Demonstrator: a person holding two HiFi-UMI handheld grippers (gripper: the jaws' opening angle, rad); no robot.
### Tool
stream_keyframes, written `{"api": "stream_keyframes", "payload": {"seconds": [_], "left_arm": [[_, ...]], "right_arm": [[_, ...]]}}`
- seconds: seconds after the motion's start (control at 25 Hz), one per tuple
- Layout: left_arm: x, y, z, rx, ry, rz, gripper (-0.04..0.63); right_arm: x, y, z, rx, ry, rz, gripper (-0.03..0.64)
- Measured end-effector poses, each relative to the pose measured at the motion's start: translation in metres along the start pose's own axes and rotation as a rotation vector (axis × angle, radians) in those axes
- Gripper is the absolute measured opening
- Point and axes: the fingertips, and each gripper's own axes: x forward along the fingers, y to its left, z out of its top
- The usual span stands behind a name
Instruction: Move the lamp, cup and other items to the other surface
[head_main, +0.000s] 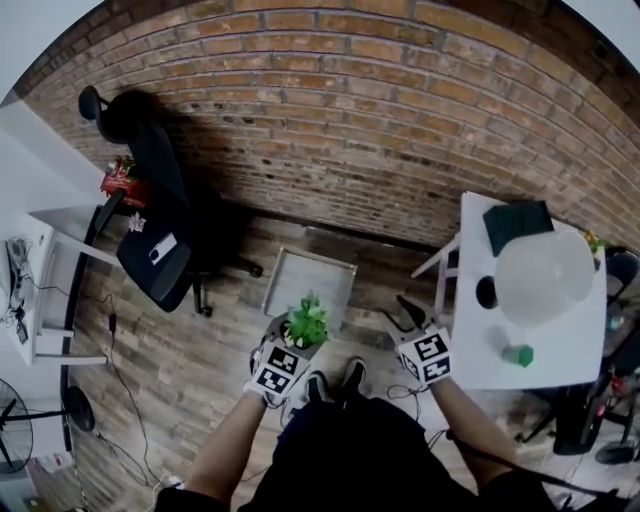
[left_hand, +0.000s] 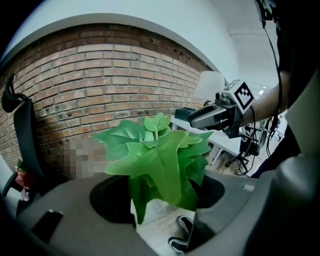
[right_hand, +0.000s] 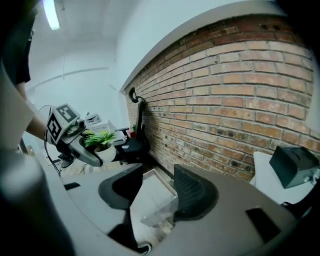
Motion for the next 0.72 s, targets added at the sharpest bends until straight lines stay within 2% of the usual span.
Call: {"api": "stream_keyframes", "payload": {"seconds": [0.32,0.56,0.72], "left_arm": [[-0.011,-0.022,0.013,0.113,-0.016,-0.099,0.288],[-0.013,-0.041,0.017,0.186,-0.026,-0.209,0.288],[-0.014,-0.070,0.021,0.216,-0.068,-0.309,0.288]], "right_arm": [[-0.053,0.005,0.012,0.048,-0.029,-0.155,0.201],[-0.090,0.004,0.007,0.054,-0.063,-0.281,0.199],[-0.121,0.012,-0.008,0.083,-0.052,-0.357,0.199]]}}
